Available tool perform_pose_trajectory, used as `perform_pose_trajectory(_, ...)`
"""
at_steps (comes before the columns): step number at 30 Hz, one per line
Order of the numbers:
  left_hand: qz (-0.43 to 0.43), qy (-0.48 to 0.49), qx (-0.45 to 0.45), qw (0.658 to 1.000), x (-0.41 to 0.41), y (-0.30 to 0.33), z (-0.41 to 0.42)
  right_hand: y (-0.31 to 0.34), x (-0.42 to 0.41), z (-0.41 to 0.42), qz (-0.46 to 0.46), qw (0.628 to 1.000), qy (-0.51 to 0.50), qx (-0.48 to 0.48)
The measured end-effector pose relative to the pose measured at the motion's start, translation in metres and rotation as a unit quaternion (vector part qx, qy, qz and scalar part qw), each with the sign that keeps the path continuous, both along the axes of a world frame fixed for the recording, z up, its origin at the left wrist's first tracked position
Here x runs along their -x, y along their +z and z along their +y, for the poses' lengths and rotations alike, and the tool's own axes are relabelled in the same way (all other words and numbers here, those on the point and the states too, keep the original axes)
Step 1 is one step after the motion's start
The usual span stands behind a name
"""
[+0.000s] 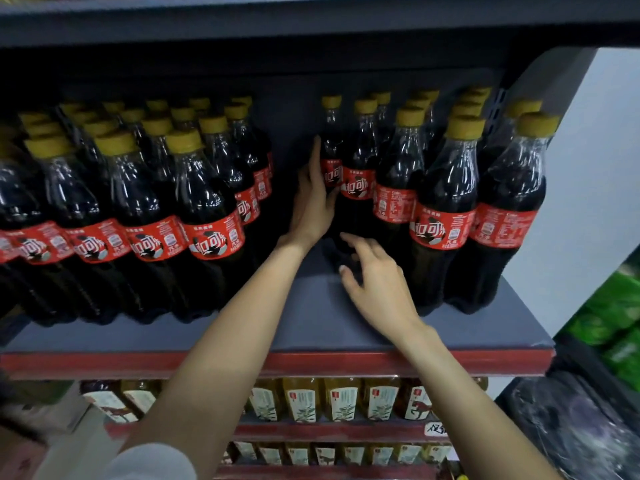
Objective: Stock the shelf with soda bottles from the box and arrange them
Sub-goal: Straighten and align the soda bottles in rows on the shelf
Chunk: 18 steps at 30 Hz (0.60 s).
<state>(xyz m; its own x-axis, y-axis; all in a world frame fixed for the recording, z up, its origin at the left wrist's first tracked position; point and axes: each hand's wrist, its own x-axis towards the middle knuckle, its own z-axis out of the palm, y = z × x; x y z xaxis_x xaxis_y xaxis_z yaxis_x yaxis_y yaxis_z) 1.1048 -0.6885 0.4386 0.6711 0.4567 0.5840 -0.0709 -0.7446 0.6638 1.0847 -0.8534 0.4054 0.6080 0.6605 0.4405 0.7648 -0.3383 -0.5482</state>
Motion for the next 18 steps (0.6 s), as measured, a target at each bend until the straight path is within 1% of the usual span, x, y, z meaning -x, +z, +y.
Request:
perform_pose_trajectory(4,-0.010,0.069,-0.030,0.997,0.012,-0.002,0.005,0.013,-0.001,0.024,0.011,0.999,0.030,-0.004)
perform_pose_trajectory(7,-0.010,0.111,-0.027,0.993,0.018,0.000,0.011,0.014,-0.011,0.054,0.081,0.995,0.063,0.011)
perform_pose_trajectory(9,-0.019,0.106,-0.028,0.994,0.020,0.001,0.012,0.010,-0.019,0.073,0.139,0.987,0.068,0.035)
perform_pose_trajectory(11,-0.025,0.099,-0.029,0.994,0.020,0.002,0.012,0.006,-0.025,0.087,0.170,0.982,0.059,0.060)
perform_pose_trajectory(13,-0.023,0.107,-0.030,0.994,0.022,0.003,0.010,0.002,-0.030,0.096,0.166,0.981,0.055,0.079)
perform_pose_trajectory(16,0.002,0.143,-0.042,0.989,0.032,0.005,0.001,-0.006,-0.036,0.103,0.146,0.983,0.066,0.087)
perform_pose_trajectory(18,0.013,0.143,-0.052,0.988,0.042,0.008,-0.006,-0.009,-0.039,0.105,0.140,0.984,0.072,0.088)
